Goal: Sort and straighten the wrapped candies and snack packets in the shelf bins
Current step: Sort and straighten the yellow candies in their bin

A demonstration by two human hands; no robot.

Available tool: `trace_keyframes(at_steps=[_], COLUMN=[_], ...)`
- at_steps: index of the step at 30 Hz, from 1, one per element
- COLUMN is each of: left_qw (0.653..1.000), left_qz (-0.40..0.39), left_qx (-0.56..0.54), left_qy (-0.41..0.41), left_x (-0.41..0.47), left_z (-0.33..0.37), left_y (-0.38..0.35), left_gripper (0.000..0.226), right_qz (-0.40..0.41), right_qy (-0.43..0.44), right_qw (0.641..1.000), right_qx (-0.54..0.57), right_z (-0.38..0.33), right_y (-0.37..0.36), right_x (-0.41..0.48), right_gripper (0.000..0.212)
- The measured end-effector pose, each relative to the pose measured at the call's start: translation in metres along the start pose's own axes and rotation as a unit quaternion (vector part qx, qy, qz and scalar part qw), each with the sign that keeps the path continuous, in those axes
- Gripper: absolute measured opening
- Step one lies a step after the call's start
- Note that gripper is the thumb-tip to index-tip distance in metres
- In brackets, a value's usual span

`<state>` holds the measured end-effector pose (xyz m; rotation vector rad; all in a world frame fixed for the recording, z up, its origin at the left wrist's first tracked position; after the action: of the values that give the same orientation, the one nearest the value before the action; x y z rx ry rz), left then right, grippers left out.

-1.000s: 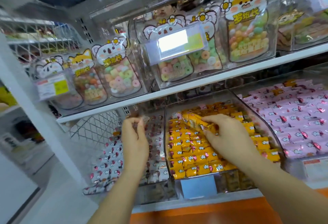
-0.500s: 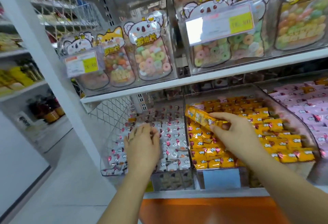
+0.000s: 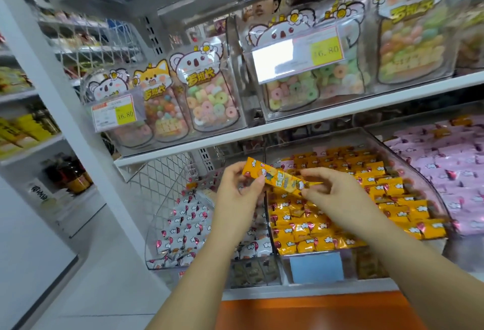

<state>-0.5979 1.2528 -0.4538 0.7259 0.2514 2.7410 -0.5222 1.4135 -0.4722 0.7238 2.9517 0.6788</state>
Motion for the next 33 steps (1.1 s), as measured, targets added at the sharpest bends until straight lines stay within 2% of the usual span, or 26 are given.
trace_keyframes(at_steps=[1, 3, 5, 8, 12, 17, 25, 30, 33], left_qw=[1.000, 0.998, 0.994, 0.984, 0.974, 0.955, 0.913, 0.866, 0.852], left_qz=[-0.001, 0.007, 0.015, 0.005, -0.026, -0.069, -0.123, -0.216, -0.251], left_qx=[0.025, 0.055, 0.097, 0.167, 0.220, 0.287, 0.386, 0.444, 0.454], left_qy=[-0.015, -0.032, -0.040, -0.059, -0.045, -0.027, -0.041, -0.082, -0.067], left_x=[0.004, 0.013, 0.026, 0.046, 0.066, 0.082, 0.105, 0.106, 0.100], left_z=[0.001, 0.004, 0.006, 0.003, -0.008, -0.015, -0.014, -0.013, -0.023], left_y=[-0.004, -0.013, -0.024, -0.040, -0.061, -0.080, -0.092, -0.102, -0.103], left_gripper=[0.023, 0.024, 0.027, 0.022, 0.026, 0.035, 0.029, 0.022, 0.020], right_qz=[0.024, 0.065, 0.046, -0.004, -0.034, -0.048, -0.054, -0.057, -0.056], right_qy=[-0.007, -0.020, -0.042, -0.066, -0.068, -0.064, -0.049, -0.048, -0.048], right_qw=[0.996, 0.957, 0.921, 0.918, 0.918, 0.920, 0.926, 0.925, 0.925], right_qx=[-0.082, -0.284, -0.383, -0.392, -0.389, -0.383, -0.371, -0.371, -0.374], right_z=[0.006, 0.018, 0.026, 0.031, 0.032, 0.035, 0.038, 0.037, 0.037], right_y=[0.006, 0.017, 0.026, 0.034, 0.038, 0.042, 0.044, 0.044, 0.043], right_x=[0.002, 0.005, 0.005, 0.005, 0.005, 0.010, 0.013, 0.013, 0.012], right_gripper=[0.044, 0.053, 0.054, 0.056, 0.060, 0.061, 0.058, 0.058, 0.056])
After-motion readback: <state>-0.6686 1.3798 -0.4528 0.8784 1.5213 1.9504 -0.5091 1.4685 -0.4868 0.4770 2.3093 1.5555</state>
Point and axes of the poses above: each hand's wrist, its own x-axis towards the middle knuckle, its own y-axis out of the back of the hand, z = x × y, the point moved 2 cm from there along x, towards the middle knuckle, and after that the axes turned 8 degrees about -y, right-handed, at the moved point
